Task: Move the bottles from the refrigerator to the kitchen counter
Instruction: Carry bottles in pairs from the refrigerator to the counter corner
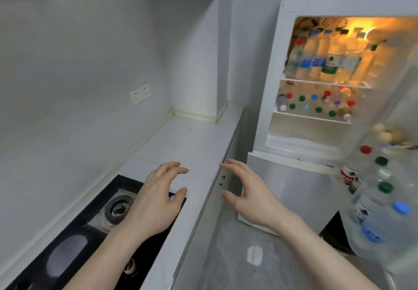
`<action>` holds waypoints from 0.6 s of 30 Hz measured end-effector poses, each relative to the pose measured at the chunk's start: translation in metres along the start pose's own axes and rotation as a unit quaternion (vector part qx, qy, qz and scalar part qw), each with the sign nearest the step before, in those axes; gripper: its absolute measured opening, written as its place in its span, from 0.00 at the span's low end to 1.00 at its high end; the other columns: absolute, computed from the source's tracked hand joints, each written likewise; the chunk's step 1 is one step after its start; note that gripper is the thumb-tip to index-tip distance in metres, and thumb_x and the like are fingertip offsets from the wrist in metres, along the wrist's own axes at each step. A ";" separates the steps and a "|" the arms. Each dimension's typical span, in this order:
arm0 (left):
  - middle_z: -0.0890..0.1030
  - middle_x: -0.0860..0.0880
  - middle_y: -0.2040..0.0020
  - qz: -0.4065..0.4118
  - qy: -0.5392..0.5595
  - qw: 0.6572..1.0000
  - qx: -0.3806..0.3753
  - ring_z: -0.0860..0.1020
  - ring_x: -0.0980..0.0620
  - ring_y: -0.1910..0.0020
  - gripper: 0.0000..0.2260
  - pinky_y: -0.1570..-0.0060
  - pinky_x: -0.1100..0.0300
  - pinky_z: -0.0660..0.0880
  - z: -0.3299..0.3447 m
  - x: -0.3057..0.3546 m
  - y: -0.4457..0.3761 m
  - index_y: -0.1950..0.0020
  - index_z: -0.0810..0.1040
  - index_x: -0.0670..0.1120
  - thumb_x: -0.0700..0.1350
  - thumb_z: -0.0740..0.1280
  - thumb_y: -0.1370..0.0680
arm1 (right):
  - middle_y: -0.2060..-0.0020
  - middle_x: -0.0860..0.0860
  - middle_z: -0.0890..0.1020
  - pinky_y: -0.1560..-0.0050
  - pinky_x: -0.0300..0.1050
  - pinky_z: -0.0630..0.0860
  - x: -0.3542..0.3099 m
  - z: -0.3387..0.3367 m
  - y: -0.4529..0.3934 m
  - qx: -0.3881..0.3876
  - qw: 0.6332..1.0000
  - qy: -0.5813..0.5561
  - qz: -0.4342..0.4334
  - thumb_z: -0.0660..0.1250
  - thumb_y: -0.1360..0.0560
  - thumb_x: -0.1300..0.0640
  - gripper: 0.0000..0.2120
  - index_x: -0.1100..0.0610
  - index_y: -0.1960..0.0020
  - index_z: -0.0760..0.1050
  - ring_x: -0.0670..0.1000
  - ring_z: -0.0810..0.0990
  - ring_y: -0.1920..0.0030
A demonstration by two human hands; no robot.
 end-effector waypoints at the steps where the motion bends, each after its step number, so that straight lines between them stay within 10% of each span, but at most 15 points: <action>1: 0.67 0.64 0.27 0.016 0.004 1.000 -0.011 0.66 0.59 0.30 0.18 0.40 0.70 0.64 0.008 0.007 -0.011 0.30 0.73 0.59 0.48 0.67 0.20 | 0.21 0.39 0.62 0.28 0.27 0.55 0.007 -0.008 0.001 0.013 1.000 0.006 0.013 0.71 0.21 0.50 0.29 0.41 0.23 0.67 0.39 0.62 0.22; 5: 0.67 0.62 0.27 0.068 0.024 0.996 -0.049 0.65 0.60 0.29 0.18 0.34 0.68 0.59 0.036 0.039 -0.043 0.30 0.73 0.58 0.48 0.67 0.19 | 0.21 0.38 0.61 0.36 0.17 0.47 0.036 -0.039 0.011 0.053 0.997 0.016 0.056 0.70 0.21 0.51 0.28 0.43 0.23 0.66 0.39 0.60 0.23; 18: 0.67 0.63 0.27 0.171 0.042 0.980 -0.093 0.66 0.59 0.29 0.17 0.31 0.63 0.65 0.122 0.147 -0.159 0.30 0.73 0.58 0.50 0.67 0.19 | 0.21 0.36 0.60 0.27 0.34 0.55 0.133 -0.162 0.007 0.152 0.981 0.037 0.117 0.71 0.21 0.49 0.29 0.39 0.23 0.66 0.39 0.59 0.22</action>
Point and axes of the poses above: each hand's wrist, its own y-axis away from the middle knuckle, its own z-axis out of the palm, x = y × z, the point moved 9 cm from there along -y, towards the middle knuckle
